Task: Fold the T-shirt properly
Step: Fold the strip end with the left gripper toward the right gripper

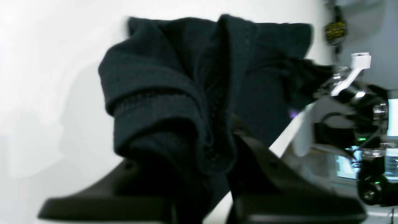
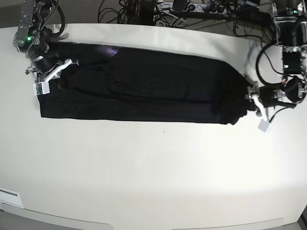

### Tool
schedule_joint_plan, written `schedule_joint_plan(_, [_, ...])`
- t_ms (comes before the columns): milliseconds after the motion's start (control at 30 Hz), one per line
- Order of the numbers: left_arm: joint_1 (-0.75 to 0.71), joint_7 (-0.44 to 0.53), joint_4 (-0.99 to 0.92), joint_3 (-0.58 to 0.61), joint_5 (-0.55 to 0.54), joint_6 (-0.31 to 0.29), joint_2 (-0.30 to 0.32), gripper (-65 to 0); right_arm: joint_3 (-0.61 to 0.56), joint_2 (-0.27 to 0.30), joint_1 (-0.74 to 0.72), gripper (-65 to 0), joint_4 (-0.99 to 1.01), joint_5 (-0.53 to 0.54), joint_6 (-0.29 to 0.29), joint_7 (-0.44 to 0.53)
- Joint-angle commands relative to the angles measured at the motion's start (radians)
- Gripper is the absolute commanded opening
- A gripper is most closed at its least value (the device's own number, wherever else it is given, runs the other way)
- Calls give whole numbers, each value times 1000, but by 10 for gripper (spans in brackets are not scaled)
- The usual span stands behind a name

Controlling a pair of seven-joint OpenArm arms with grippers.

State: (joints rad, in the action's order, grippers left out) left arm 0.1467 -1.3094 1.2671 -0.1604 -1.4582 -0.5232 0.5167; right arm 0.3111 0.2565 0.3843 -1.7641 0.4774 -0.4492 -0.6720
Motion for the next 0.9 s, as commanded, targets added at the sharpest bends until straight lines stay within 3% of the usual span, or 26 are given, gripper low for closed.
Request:
schedule_joint_plan(0, [20,-6,29,-22,-25,4,-2,-650,3,7,6,-650,-1,-21,3,-47])
schedule_joint_plan(300, [16,-58,229,-55,-25,6,-195,-650,3,7,6,-650,-1,-21,4,-47])
schedule_joint_plan(500, [-14,-60,230,-11,-25,-47,-315,-650,3,7,3,-650,-1,-21,4,-47])
schedule_joint_plan(700, [-22,-41,230,-3,-25,-142,-378,-650,3,7,4,-650,-1,-21,4,-60])
schedule_joint_plan(867, [-22,-32,230,0,-25,-158,-422,-650,3,7,3,-650,-1,-20,4,-70])
